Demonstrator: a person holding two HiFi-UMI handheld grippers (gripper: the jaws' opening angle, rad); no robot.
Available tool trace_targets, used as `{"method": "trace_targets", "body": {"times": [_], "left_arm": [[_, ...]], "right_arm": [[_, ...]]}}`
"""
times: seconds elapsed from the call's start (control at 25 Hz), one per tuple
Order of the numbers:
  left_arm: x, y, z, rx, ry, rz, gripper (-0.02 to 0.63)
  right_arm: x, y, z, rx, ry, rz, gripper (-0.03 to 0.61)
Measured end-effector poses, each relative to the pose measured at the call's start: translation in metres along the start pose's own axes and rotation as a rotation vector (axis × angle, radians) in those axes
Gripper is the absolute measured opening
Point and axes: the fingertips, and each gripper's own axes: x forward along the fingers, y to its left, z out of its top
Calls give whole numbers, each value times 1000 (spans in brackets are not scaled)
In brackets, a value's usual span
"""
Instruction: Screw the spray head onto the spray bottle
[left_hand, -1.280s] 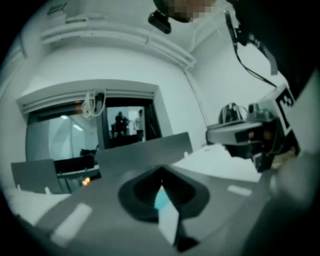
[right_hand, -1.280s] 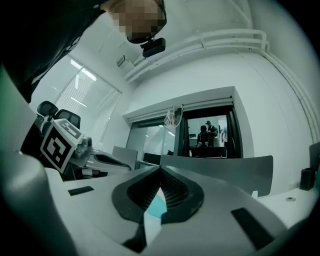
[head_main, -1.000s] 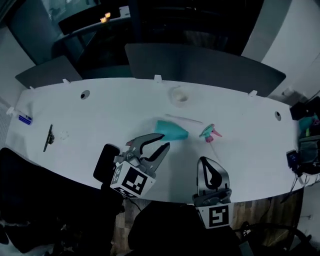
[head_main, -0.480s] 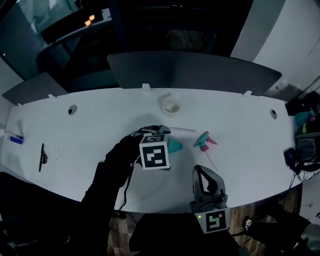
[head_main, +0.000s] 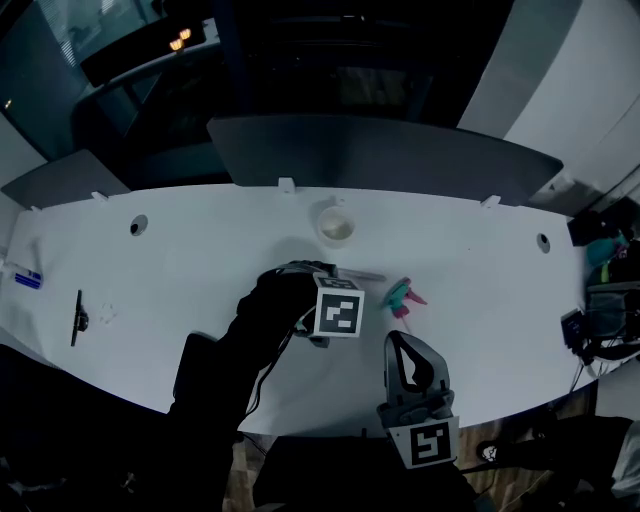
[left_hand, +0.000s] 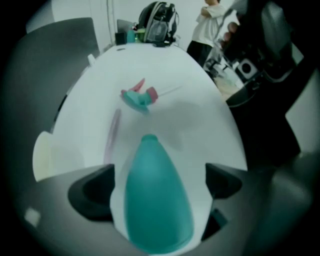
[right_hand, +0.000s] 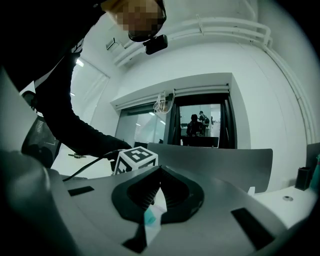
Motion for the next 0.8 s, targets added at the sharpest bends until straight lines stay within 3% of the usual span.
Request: {"method": "trace_targets", "body": {"times": [0.16,0.28,0.4,0.52,0.64,0.8], "left_arm": [[16,-5,-9,11,78,-9,552],[26,-6,-19,20,107,22,481],[26,-4,-20,35,96,51,428],[21,-4,-19,25,42,81,419],[7,6,-10,-44,-101,183,414],[-34,32,12,-275,-488,396,414]], "right_arm": [[-2,-3,-2,4,6,-6,5],[-2,-3,-1,3,-2,-5,5],[-3,-5,-1,5,-2,-11,5],[-4,-6,0,8,-8,-14,5],[-5,-5,-1,7,0,-10,5],[-5,-4,-1,6,-2,-8,5]]}}
